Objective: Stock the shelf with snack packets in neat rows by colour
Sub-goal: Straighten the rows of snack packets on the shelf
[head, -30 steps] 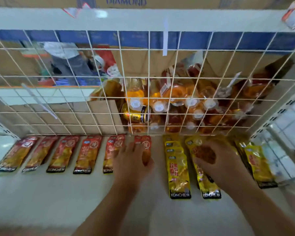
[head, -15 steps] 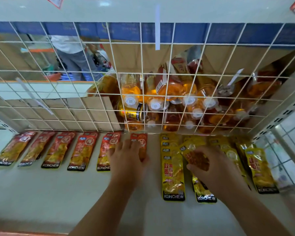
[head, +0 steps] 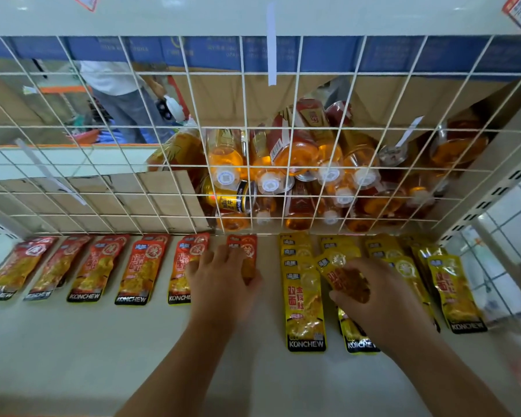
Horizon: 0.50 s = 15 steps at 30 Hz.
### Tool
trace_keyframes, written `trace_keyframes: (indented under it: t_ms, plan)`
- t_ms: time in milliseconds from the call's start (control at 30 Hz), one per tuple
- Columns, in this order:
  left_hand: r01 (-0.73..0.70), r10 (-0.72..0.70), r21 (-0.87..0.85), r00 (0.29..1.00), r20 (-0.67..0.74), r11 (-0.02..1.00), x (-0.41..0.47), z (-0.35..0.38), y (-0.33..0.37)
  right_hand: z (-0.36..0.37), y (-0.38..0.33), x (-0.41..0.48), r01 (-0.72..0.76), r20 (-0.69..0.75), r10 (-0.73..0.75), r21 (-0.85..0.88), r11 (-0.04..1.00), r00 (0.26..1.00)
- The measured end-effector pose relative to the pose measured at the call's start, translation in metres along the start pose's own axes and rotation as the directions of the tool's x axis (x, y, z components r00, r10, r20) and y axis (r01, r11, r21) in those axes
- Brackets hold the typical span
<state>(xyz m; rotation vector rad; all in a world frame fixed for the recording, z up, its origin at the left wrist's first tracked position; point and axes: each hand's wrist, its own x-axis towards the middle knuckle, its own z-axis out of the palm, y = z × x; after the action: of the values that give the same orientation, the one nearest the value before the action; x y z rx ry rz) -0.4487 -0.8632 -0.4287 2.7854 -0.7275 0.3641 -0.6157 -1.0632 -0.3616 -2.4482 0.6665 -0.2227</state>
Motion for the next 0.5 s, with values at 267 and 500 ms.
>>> trace_keyframes:
  t_ms: [267, 500]
  plan:
    - [-0.061, 0.055, -0.084, 0.996, -0.074, 0.995, -0.002, -0.009, 0.001, -0.002, 0.008, -0.013, -0.037, -0.096, 0.035, -0.016, 0.999, 0.995]
    - [-0.375, 0.322, -0.299, 0.922, -0.213, 0.877, -0.032, -0.013, 0.034, 0.0, 0.02, -0.037, -0.093, -0.174, 0.093, 0.007, 0.996, 0.98]
